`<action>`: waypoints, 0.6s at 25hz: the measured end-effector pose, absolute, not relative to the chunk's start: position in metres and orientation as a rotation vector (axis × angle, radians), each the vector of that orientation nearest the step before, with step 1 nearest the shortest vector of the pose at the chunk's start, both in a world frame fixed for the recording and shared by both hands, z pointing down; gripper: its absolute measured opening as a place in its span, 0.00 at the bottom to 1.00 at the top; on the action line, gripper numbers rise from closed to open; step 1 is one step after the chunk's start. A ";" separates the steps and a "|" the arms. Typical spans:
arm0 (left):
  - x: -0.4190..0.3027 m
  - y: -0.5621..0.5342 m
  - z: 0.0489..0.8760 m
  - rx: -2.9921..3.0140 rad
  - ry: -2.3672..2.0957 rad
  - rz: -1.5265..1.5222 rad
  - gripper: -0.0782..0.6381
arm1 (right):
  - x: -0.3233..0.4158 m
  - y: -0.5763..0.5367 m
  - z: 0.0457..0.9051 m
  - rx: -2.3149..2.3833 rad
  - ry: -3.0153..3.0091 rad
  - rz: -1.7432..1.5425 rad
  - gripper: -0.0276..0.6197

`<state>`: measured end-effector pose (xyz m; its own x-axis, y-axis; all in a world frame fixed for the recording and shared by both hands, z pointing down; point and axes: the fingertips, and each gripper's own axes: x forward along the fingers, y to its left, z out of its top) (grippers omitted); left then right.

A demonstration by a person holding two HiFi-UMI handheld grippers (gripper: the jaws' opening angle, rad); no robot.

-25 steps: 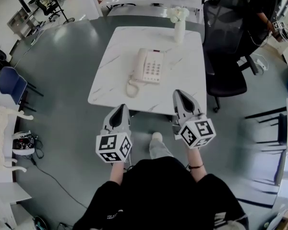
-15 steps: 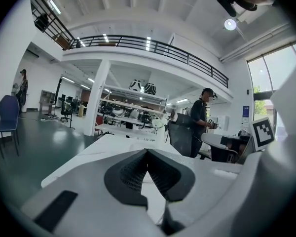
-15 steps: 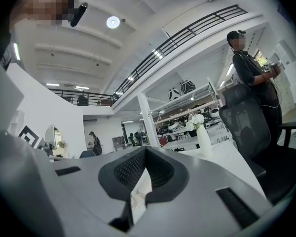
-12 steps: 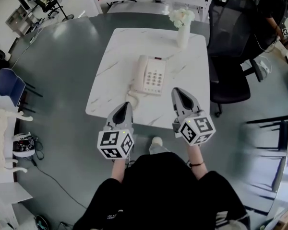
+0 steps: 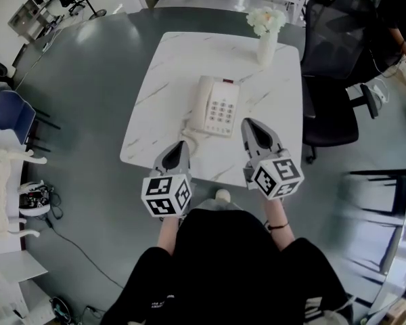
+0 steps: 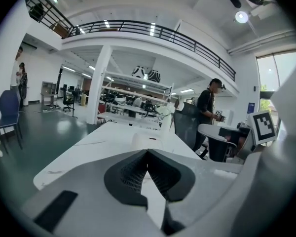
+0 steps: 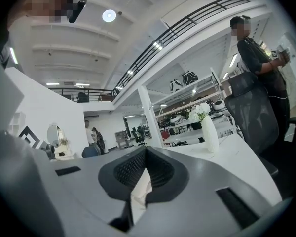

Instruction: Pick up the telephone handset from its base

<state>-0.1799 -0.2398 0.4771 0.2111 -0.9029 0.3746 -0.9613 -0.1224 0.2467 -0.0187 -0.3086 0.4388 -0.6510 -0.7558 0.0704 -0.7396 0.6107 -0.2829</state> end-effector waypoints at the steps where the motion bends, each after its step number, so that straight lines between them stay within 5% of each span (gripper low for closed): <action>1: -0.182 -0.245 0.480 2.046 -1.735 0.201 0.11 | -0.018 -0.313 0.441 -1.291 2.773 -0.452 0.03; 15: -0.173 -0.328 0.518 2.051 -1.611 0.372 0.11 | -0.019 -0.364 0.486 -1.393 2.755 -0.592 0.03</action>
